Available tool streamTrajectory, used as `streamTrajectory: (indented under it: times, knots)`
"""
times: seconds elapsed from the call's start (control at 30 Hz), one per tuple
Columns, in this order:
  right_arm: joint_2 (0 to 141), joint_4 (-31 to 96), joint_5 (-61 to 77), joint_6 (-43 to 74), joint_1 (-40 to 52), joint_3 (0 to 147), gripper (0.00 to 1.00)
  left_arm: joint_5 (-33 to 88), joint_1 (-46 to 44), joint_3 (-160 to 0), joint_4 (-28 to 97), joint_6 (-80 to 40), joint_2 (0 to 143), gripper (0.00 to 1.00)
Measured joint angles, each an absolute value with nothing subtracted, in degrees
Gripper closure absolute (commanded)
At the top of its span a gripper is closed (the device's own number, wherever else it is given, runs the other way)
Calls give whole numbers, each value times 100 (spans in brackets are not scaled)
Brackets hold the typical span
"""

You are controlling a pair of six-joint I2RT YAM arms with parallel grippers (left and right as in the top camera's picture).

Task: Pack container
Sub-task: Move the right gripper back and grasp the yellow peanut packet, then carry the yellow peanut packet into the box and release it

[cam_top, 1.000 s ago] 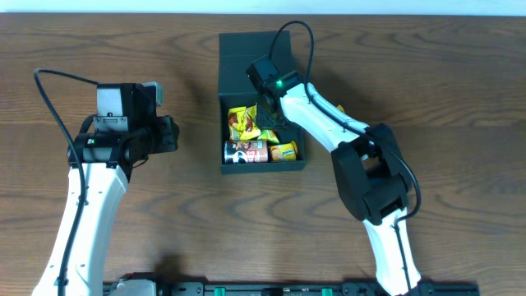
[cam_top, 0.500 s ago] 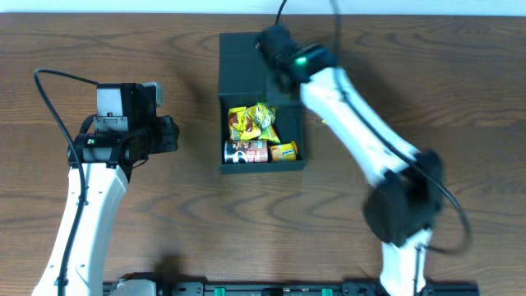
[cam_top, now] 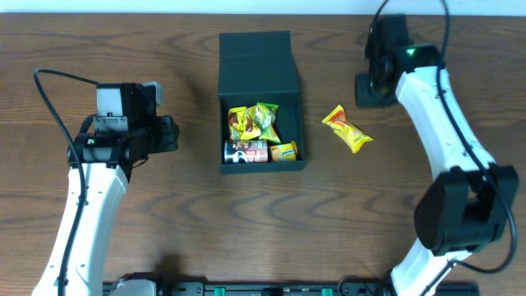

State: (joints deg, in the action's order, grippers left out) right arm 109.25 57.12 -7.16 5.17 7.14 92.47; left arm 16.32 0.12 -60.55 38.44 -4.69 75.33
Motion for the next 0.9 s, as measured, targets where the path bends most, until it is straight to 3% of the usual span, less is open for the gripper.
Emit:
streamTrajectory:
  times: [0.03,0.07,0.2,0.6,0.9]
  knots:
    - [10932,5542,-569,454,696,8986,78,1623,12,-6055,3835,-469,7533,66]
    - [10934,5435,-451,360,692,8735,70,1623,12,-6055,3839,-469,7533,66]
    - [10936,4906,-185,36,694,8062,56,1629,12,-6055,3837,-469,7533,65]
    - [10936,3931,84,-832,694,7489,64,1629,12,-6055,3837,-469,7533,65]
    - [10936,3573,217,-1323,694,7338,63,1627,12,-6055,3839,-469,7533,65]
